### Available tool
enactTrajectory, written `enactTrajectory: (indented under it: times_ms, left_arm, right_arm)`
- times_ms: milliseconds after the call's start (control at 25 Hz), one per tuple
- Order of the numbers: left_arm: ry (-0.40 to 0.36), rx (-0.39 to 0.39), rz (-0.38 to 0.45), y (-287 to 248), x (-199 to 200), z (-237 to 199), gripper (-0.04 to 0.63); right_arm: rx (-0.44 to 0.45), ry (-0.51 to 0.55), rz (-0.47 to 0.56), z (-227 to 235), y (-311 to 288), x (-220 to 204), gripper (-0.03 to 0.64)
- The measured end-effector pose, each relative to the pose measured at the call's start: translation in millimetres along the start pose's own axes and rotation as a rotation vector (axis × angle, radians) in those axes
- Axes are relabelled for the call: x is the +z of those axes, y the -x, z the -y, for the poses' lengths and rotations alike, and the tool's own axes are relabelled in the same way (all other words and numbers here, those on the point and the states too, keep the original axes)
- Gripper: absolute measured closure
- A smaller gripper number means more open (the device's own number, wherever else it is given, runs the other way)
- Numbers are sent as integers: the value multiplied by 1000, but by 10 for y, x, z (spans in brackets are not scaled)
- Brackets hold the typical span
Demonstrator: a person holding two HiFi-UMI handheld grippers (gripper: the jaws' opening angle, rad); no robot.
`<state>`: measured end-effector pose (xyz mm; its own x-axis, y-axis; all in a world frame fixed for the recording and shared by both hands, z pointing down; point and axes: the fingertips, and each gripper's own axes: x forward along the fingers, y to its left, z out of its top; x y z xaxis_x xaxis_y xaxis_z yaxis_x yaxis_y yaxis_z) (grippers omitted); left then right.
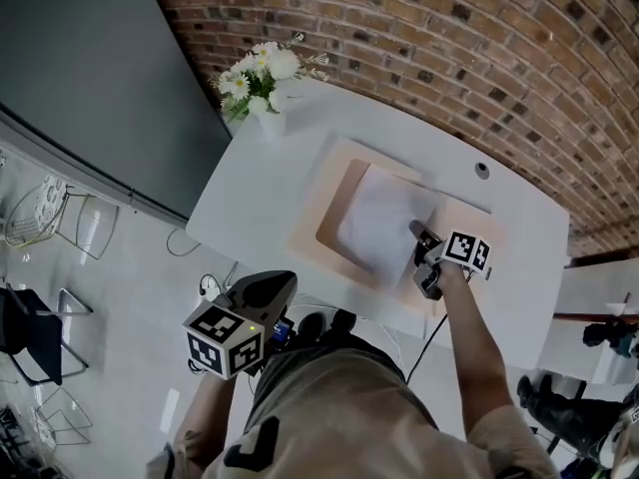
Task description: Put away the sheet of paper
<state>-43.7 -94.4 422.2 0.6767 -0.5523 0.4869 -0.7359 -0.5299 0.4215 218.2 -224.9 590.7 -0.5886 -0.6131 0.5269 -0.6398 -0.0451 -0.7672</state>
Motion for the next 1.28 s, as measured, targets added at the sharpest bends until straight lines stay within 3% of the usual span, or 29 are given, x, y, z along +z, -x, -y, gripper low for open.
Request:
enactTrajectory:
  times_ms: [440,880,1120,1280]
  left_arm:
    - [17,75,11,-66,76,78,580]
    - [-17,-21,-6,-134,206,-239,580]
    - [-8,-77,-20,-179,228,-369,580]
    - [-5,-87,-17,-220,268,-424,580]
  right_arm:
    - [66,-36,-35,21,-180,2,592]
    - [20,-62,-18,-1,-237,10,592]
    - [50,-94,-49,-84,-274,3,592]
    - [-1,-57,-67,-50,-309,43,592]
